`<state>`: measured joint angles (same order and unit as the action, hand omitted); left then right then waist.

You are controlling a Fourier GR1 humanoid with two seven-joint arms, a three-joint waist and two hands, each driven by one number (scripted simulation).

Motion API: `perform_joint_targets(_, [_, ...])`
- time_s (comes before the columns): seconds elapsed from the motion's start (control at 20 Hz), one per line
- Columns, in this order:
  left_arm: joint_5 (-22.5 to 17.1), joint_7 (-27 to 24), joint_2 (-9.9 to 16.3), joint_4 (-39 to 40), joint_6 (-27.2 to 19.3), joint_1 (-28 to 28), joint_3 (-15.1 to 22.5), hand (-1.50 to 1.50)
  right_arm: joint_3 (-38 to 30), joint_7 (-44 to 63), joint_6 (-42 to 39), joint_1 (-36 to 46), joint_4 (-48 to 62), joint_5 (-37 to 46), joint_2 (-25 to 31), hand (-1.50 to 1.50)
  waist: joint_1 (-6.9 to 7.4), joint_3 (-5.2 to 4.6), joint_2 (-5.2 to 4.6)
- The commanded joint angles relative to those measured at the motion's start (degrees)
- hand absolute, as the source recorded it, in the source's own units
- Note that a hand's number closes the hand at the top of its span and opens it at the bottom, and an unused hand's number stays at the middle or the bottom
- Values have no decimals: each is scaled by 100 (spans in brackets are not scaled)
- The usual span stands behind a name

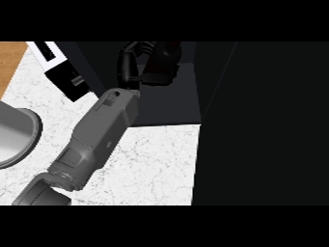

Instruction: Pick up the wine, place it into the cabinet and close the cabinet

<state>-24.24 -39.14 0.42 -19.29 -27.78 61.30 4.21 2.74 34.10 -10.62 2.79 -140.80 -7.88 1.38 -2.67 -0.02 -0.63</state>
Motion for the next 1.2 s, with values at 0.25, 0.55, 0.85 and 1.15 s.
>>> perform_joint_targets(0.25, [-535, 13, -42, 530, 320, 339, -676, 150, 111, 200, 31, -46, -364, -286, -84, -150, -18, -3, -23])
perform_joint_targets(0.55, [-539, -266, 55, 820, 686, 186, -782, 150, 341, 328, 328, 343, -182, 19, -134, -150, -3, -8, -47])
perform_joint_targets(0.85, [-492, -438, 46, 982, 367, 483, -865, 150, 44, 23, -18, -15, -298, -364, -40, -150, -93, 0, -57])
perform_joint_targets(1.15, [-287, -474, -3, 1290, 325, 318, -757, -150, 231, 246, 102, 67, -469, -115, -42, -150, -122, -4, -65])
